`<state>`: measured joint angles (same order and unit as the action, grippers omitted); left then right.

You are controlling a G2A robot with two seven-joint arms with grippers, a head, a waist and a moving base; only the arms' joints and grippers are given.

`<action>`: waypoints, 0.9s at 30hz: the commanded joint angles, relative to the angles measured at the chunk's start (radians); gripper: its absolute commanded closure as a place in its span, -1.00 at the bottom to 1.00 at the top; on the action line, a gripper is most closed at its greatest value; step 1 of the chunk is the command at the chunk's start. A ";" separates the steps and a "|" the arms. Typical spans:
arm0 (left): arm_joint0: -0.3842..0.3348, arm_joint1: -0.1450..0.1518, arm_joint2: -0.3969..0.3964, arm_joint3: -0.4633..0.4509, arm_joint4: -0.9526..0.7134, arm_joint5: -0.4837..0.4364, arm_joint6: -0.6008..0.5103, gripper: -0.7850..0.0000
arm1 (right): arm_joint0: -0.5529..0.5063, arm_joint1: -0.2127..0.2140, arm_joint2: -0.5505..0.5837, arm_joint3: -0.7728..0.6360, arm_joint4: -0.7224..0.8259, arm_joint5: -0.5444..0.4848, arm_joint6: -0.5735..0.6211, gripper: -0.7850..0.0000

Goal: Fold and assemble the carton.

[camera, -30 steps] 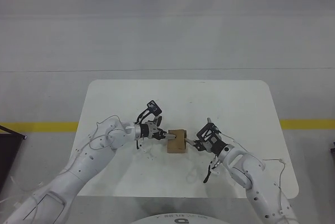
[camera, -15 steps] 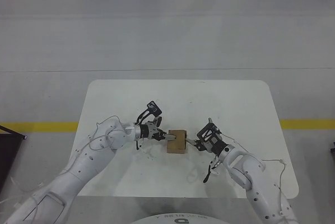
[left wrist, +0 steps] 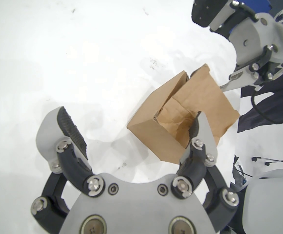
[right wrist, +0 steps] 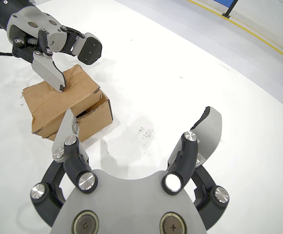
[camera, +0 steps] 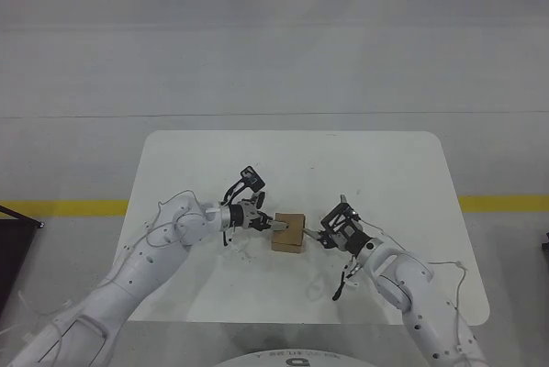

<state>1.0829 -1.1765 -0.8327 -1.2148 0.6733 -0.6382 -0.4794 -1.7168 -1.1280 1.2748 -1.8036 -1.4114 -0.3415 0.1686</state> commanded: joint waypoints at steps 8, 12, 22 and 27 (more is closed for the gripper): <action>0.003 0.000 -0.002 0.009 0.001 -0.003 -0.002 -1.00 | -0.003 0.001 0.005 -0.004 0.003 0.009 -0.009 -1.00; 0.003 -0.001 -0.002 0.011 0.000 -0.003 -0.002 -1.00 | -0.014 0.002 0.023 -0.025 0.021 0.018 -0.033 -1.00; 0.004 -0.002 -0.002 0.015 0.001 -0.006 0.000 -1.00 | -0.004 -0.001 -0.021 -0.015 -0.014 0.016 -0.039 -1.00; 0.006 -0.002 -0.005 0.018 0.004 -0.006 0.002 -1.00 | 0.008 -0.003 -0.035 0.009 -0.023 0.022 -0.043 -1.00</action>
<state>1.0885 -1.1786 -0.8368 -1.1975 0.6762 -0.6447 -0.4762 -1.7102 -1.1305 1.2400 -1.7968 -1.4332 -0.3201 0.1257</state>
